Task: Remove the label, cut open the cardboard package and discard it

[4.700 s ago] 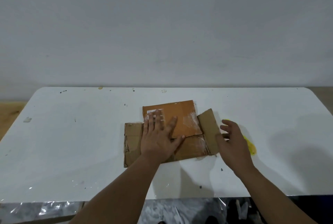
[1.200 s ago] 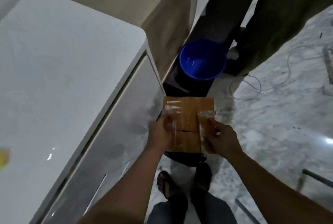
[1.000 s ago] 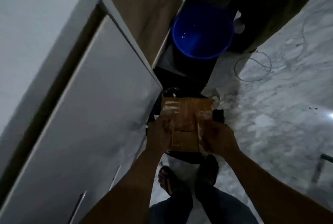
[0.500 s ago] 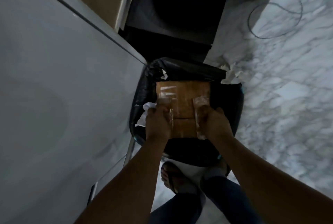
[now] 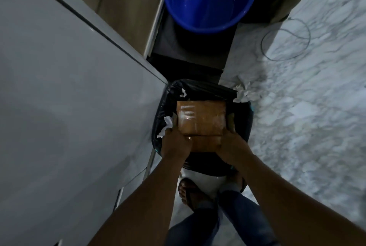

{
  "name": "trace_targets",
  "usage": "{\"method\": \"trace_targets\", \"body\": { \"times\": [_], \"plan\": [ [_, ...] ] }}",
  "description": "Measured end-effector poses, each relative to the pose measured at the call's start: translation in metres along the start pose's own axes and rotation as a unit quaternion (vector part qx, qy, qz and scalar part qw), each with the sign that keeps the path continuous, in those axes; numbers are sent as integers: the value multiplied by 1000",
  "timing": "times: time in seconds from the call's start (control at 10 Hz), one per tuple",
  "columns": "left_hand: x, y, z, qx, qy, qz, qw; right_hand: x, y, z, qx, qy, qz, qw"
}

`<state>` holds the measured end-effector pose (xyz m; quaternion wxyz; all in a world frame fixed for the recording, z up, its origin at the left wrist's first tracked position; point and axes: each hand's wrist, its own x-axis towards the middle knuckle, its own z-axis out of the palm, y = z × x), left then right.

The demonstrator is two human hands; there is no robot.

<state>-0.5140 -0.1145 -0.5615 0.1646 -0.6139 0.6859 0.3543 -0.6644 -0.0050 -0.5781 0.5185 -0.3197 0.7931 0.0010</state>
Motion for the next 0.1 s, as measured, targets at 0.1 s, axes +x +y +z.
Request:
{"method": "trace_targets", "body": {
  "times": [0.1],
  "plan": [
    [-23,2,-20,-9,-7,48,999,-50,-23,-32,26,7,-24,999]
  ]
}}
